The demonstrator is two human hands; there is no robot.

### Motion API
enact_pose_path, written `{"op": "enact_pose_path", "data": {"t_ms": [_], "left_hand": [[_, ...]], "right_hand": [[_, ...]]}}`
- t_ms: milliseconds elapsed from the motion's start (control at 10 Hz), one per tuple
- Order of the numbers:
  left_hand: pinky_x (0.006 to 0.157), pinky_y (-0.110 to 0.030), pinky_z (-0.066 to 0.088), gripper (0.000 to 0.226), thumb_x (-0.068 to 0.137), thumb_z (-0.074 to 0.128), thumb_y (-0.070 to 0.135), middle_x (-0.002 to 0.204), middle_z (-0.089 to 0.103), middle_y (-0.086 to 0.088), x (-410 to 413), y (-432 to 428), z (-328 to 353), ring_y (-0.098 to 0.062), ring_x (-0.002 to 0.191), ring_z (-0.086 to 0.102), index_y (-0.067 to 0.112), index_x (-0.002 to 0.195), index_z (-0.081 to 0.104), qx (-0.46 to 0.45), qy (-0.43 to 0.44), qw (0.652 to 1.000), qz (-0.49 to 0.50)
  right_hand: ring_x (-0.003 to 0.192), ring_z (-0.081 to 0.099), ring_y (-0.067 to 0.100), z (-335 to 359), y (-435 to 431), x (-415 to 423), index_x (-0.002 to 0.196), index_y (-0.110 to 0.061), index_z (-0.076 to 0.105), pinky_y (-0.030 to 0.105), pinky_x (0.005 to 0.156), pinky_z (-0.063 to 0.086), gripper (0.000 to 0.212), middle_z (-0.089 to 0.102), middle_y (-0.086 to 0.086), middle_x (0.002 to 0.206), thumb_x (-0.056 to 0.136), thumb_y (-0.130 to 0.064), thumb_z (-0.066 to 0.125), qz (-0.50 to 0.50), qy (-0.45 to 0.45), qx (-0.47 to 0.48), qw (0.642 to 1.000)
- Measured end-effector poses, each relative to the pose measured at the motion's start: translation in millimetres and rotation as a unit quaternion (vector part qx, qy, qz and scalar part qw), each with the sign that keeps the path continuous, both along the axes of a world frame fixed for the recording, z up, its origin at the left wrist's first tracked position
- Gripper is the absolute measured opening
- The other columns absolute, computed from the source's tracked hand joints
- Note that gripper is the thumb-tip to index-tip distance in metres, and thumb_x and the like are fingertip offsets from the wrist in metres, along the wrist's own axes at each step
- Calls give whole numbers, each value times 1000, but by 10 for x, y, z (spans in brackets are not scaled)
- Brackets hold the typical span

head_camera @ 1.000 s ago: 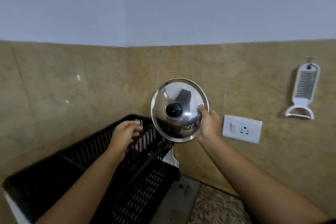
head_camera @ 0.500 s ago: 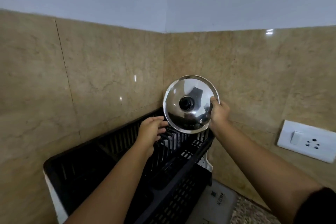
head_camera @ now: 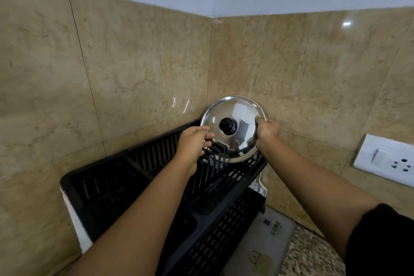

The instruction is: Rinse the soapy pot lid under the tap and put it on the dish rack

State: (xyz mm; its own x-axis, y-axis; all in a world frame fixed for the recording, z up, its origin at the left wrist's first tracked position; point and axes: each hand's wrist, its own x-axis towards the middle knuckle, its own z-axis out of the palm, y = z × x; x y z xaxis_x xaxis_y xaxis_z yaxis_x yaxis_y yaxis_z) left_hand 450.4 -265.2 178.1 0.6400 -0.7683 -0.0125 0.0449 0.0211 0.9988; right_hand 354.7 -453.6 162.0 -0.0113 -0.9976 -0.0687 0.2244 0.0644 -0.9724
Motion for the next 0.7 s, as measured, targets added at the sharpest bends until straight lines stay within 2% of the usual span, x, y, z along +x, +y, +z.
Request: {"op": "enact_pose_path", "data": {"t_ms": [100,200,300,400,500,600,700], "left_hand": [[71,-23,44,26,94,47,16,92,68,6,8,-9,-10,-12,87,61,16,115,62,1,-3,1000,0],[69,-22,43,24,95,46,15,93,68,6,9,0,-10,-11,85,60,16,113,62,1,-8,1000,8],[69,-22,43,22,94,47,15,99,68,2,2,30,29,-12,86,60,15,112,61,-17,-23,999,28],[65,-22,41,25,92,53,11,100,68,-3,-73,111,159,-12,81,59,10,115,62,-22,-49,998,37],[63,-21,40,23,90,56,9,102,67,-5,-313,244,329,-10,78,59,10,112,61,-32,-63,997,26],[71,-25,44,20,94,50,14,99,68,-1,-753,365,469,-11,82,61,15,112,61,-36,-44,998,-7],[76,-26,46,22,97,44,18,98,68,1,-1317,446,557,-12,85,62,16,112,60,-44,-20,997,-58]], "right_hand": [[50,40,20,4,17,-49,79,-9,49,28,46,40,21,44,7,63,93,-20,61,24,15,3,1000],[63,53,26,60,72,-131,94,-4,58,37,61,49,17,54,8,70,91,-20,63,54,41,-4,998],[78,62,29,130,162,-258,91,-6,59,40,75,54,26,63,8,79,88,-31,66,63,90,-20,994],[74,64,29,230,314,-477,81,-7,65,42,71,55,21,65,9,74,78,-28,64,81,124,-48,988],[70,59,20,441,650,-867,82,-11,60,32,63,48,10,62,4,78,89,-15,53,108,46,-35,993],[72,57,8,643,969,-1518,88,-18,59,21,61,41,18,63,-5,85,98,-20,45,144,-46,4,988],[78,61,8,794,1361,-2241,87,-21,62,21,65,44,18,65,-7,86,97,-23,48,133,-100,-1,986]]}}
